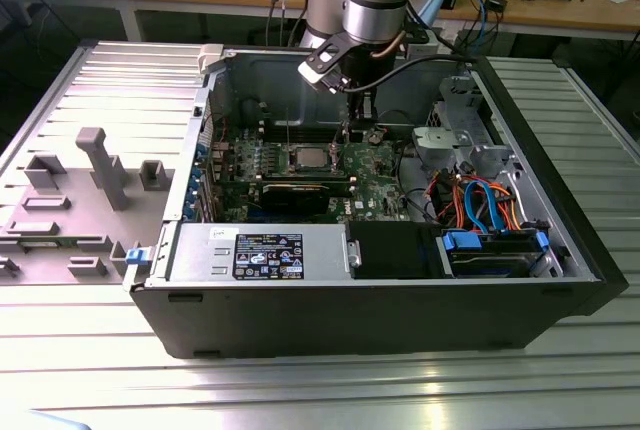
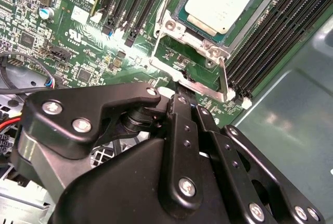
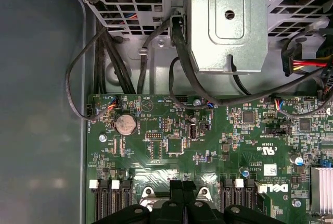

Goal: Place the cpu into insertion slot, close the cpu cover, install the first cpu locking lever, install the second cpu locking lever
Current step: 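Close the cpu cover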

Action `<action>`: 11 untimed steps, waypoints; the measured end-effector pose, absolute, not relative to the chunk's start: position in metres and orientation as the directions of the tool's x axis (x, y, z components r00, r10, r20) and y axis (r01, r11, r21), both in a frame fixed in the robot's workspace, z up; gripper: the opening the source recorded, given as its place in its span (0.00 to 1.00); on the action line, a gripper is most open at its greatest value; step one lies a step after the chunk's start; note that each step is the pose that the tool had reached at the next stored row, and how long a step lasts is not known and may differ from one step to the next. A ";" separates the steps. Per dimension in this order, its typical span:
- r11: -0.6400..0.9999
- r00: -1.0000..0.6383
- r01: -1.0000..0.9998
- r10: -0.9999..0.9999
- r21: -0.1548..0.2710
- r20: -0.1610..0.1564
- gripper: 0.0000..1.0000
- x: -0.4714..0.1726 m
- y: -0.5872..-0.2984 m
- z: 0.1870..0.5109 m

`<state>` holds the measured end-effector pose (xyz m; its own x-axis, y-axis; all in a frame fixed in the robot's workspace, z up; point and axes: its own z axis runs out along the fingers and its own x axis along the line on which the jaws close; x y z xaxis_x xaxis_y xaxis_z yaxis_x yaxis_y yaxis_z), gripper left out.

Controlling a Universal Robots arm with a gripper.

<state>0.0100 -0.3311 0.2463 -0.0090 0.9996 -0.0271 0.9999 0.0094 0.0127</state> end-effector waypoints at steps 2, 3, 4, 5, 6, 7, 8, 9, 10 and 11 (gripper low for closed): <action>0.009 -0.009 1.000 1.000 0.013 -0.027 0.11 0.009 -0.331 0.246; 0.009 -0.009 1.000 1.000 0.013 -0.027 0.11 0.009 -0.331 0.246; 0.009 -0.009 1.000 1.000 0.013 -0.027 0.11 0.008 -0.331 0.246; 0.009 -0.009 1.000 1.000 0.013 -0.027 0.11 0.008 -0.331 0.246; 0.009 -0.009 1.000 1.000 0.013 -0.027 0.11 0.007 -0.331 0.246; 0.009 -0.009 1.000 1.000 0.013 -0.027 0.11 0.007 -0.331 0.246; 0.009 -0.009 1.000 1.000 0.013 -0.027 0.11 0.006 -0.331 0.246; 0.009 -0.009 1.000 1.000 0.013 -0.027 0.11 0.004 -0.331 0.246; 0.009 -0.009 1.000 1.000 0.013 -0.027 0.11 0.003 -0.331 0.246; 0.009 -0.009 1.000 1.000 0.013 -0.027 0.11 0.002 -0.331 0.246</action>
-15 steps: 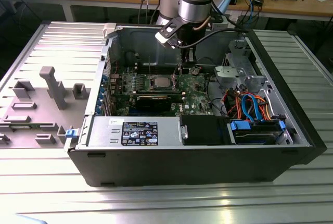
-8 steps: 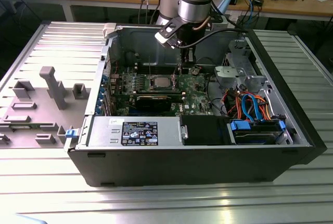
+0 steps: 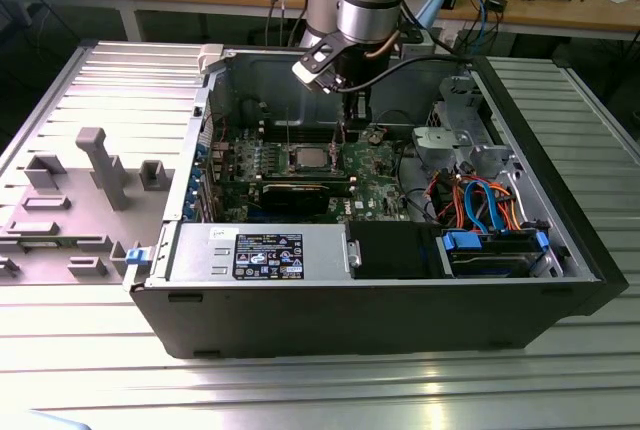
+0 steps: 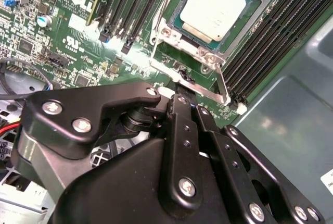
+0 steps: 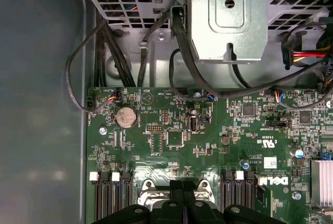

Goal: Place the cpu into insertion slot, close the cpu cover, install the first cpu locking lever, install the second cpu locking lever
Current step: 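Close the cpu cover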

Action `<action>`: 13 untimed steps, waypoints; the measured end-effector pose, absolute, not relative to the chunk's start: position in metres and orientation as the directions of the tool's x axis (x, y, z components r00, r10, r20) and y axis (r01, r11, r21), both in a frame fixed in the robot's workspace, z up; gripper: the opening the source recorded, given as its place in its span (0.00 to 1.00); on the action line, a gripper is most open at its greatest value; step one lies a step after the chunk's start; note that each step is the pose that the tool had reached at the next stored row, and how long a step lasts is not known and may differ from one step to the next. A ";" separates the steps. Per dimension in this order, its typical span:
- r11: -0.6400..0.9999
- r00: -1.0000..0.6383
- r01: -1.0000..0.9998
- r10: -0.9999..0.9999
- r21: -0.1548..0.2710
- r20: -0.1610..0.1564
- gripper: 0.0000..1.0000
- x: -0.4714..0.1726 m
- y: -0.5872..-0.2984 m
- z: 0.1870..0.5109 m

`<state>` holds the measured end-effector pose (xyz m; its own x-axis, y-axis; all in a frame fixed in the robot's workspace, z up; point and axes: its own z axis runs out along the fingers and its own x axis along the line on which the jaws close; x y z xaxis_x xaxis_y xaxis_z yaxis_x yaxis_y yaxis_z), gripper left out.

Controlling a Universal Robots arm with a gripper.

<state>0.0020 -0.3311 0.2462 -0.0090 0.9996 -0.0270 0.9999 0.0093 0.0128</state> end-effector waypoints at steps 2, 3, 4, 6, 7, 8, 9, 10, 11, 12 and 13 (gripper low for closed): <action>0.009 -0.009 1.000 1.000 0.013 -0.027 0.11 0.000 -0.331 0.246; 0.009 -0.009 1.000 1.000 0.013 -0.027 0.11 0.000 -0.331 0.246; 0.010 -0.009 1.000 1.000 0.013 -0.027 0.11 0.000 -0.331 0.246; 0.009 -0.009 1.000 1.000 0.013 -0.027 0.11 0.000 -0.331 0.246; 0.009 -0.009 1.000 1.000 0.013 -0.027 0.11 0.000 -0.331 0.246; 0.009 -0.009 1.000 1.000 0.013 -0.027 0.11 0.000 -0.331 0.246; 0.009 -0.009 1.000 1.000 0.013 -0.027 0.11 -0.001 -0.331 0.246; 0.009 -0.009 1.000 1.000 0.013 -0.027 0.11 -0.001 -0.331 0.246; 0.009 -0.009 1.000 1.000 0.013 -0.027 0.11 -0.001 -0.331 0.246; 0.009 -0.009 1.000 1.000 0.013 -0.027 0.11 -0.002 -0.331 0.246; 0.009 -0.009 1.000 1.000 0.013 -0.027 0.11 -0.003 -0.331 0.246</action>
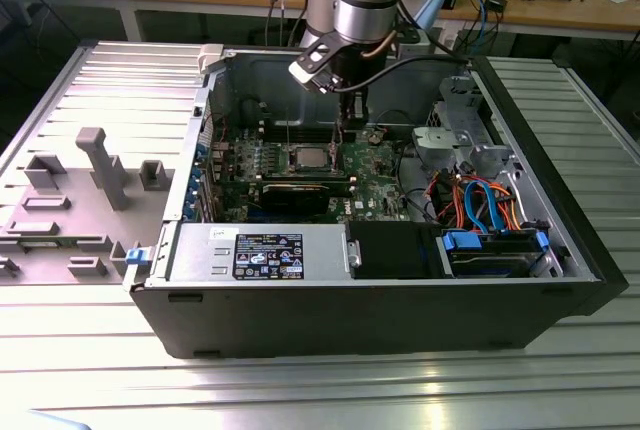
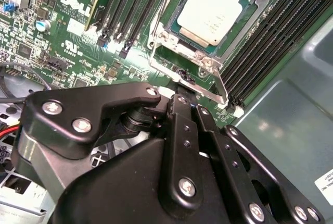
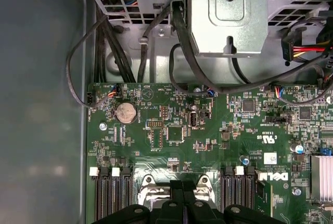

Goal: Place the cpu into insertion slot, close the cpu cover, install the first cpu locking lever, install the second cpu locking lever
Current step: 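Close the cpu cover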

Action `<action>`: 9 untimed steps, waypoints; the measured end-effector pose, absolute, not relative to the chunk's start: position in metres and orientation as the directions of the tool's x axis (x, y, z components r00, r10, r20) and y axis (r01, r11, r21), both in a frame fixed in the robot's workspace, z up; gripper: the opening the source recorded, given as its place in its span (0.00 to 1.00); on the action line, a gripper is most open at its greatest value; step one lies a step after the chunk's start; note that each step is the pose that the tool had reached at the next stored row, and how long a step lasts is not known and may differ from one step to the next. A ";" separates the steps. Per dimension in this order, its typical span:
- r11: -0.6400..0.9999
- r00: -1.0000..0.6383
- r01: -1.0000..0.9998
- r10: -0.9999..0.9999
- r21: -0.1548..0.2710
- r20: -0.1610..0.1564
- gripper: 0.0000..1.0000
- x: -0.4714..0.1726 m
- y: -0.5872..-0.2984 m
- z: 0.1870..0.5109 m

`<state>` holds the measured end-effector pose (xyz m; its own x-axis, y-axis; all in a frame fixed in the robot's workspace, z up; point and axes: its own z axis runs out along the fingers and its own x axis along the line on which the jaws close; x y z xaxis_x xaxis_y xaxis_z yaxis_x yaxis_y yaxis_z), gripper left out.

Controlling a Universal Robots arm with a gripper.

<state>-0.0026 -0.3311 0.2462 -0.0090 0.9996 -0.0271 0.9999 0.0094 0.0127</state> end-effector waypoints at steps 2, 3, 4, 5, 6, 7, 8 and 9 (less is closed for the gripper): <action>0.009 -0.009 1.000 1.000 0.013 -0.027 0.11 -0.004 -0.331 0.246; 0.009 -0.009 1.000 1.000 0.013 -0.027 0.11 -0.005 -0.331 0.246; 0.009 -0.009 1.000 1.000 0.013 -0.027 0.11 -0.006 -0.331 0.246; 0.009 -0.009 1.000 1.000 0.013 -0.027 0.11 -0.006 -0.331 0.246; 0.009 -0.009 1.000 1.000 0.013 -0.027 0.11 -0.007 -0.331 0.246; 0.009 -0.009 1.000 1.000 0.013 -0.027 0.11 -0.008 -0.331 0.246; 0.009 -0.009 1.000 1.000 0.013 -0.027 0.11 -0.008 -0.331 0.246; 0.009 -0.009 1.000 1.000 0.013 -0.027 0.11 -0.009 -0.331 0.246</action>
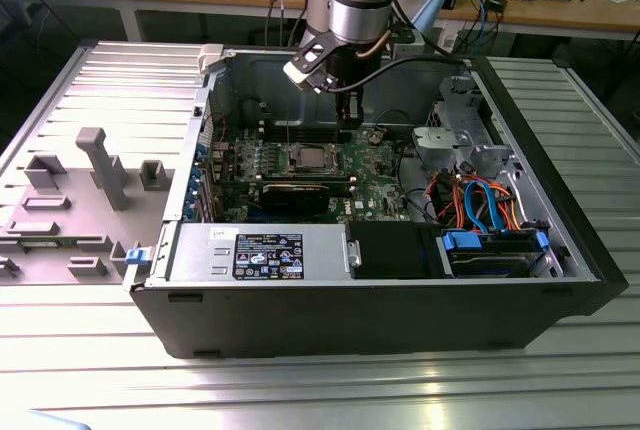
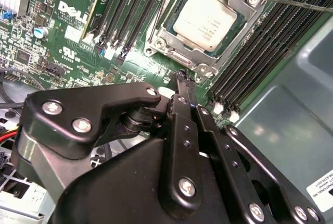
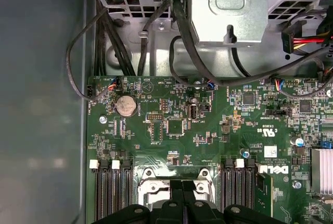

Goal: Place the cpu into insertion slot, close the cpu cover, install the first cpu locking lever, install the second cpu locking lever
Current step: 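Close the cpu cover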

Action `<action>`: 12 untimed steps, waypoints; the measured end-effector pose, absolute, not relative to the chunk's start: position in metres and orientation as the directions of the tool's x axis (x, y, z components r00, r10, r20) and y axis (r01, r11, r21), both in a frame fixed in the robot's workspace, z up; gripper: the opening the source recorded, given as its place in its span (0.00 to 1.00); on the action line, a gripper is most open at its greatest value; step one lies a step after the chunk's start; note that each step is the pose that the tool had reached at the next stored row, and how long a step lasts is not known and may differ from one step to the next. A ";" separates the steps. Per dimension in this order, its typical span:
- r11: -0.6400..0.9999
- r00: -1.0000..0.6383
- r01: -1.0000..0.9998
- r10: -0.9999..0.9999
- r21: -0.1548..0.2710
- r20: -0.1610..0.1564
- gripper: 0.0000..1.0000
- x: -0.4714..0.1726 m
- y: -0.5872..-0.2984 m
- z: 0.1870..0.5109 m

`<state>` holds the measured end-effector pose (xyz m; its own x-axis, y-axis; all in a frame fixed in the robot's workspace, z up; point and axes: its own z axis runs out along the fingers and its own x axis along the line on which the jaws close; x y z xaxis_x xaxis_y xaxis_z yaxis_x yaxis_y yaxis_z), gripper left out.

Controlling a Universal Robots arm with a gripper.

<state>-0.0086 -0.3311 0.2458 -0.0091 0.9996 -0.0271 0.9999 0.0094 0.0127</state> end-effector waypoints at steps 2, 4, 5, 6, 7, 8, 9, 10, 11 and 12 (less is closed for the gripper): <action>0.010 -0.009 1.000 1.000 0.013 -0.027 0.11 -0.009 -0.331 0.246; 0.009 -0.009 1.000 1.000 0.013 -0.027 0.11 -0.009 -0.331 0.246; 0.009 -0.009 1.000 1.000 0.013 -0.027 0.11 -0.010 -0.331 0.245; 0.009 -0.009 1.000 1.000 0.013 -0.027 0.11 -0.010 -0.331 0.245; 0.009 -0.009 1.000 1.000 0.013 -0.027 0.11 -0.012 -0.331 0.245; 0.009 -0.009 1.000 1.000 0.013 -0.027 0.11 -0.012 -0.331 0.245; 0.009 -0.009 1.000 1.000 0.013 -0.027 0.11 -0.013 -0.331 0.245; 0.009 -0.009 1.000 1.000 0.013 -0.027 0.11 -0.013 -0.331 0.244; 0.009 -0.009 1.000 1.000 0.013 -0.027 0.11 -0.014 -0.331 0.244; 0.009 -0.009 1.000 1.000 0.013 -0.027 0.11 -0.015 -0.331 0.244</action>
<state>-0.0151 -0.3311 0.2438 -0.0090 0.9996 -0.0271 0.9999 0.0094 0.0128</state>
